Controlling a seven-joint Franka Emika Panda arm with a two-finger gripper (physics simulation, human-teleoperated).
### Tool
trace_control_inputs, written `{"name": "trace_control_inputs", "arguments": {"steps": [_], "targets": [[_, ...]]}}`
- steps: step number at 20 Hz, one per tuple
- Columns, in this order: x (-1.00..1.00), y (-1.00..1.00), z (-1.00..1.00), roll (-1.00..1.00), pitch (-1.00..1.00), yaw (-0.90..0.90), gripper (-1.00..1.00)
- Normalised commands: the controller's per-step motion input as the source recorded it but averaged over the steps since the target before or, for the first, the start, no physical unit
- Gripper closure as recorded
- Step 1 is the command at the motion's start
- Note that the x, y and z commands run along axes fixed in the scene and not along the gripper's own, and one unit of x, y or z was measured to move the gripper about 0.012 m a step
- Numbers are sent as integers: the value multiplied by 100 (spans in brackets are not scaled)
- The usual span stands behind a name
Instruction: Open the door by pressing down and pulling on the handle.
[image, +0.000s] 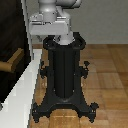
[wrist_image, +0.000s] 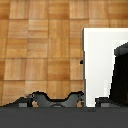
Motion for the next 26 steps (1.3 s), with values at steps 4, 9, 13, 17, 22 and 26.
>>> {"name": "trace_control_inputs", "arguments": {"steps": [4,9,13,17,22,26], "targets": [[0,-50,0,0,0,0,-100],[0,-60,0,0,0,0,-100],[0,-50,0,0,0,0,-100],[0,-75,0,0,0,-8,-100],[0,0,0,0,0,-12,-100],[25,0,0,0,0,0,-100]]}}
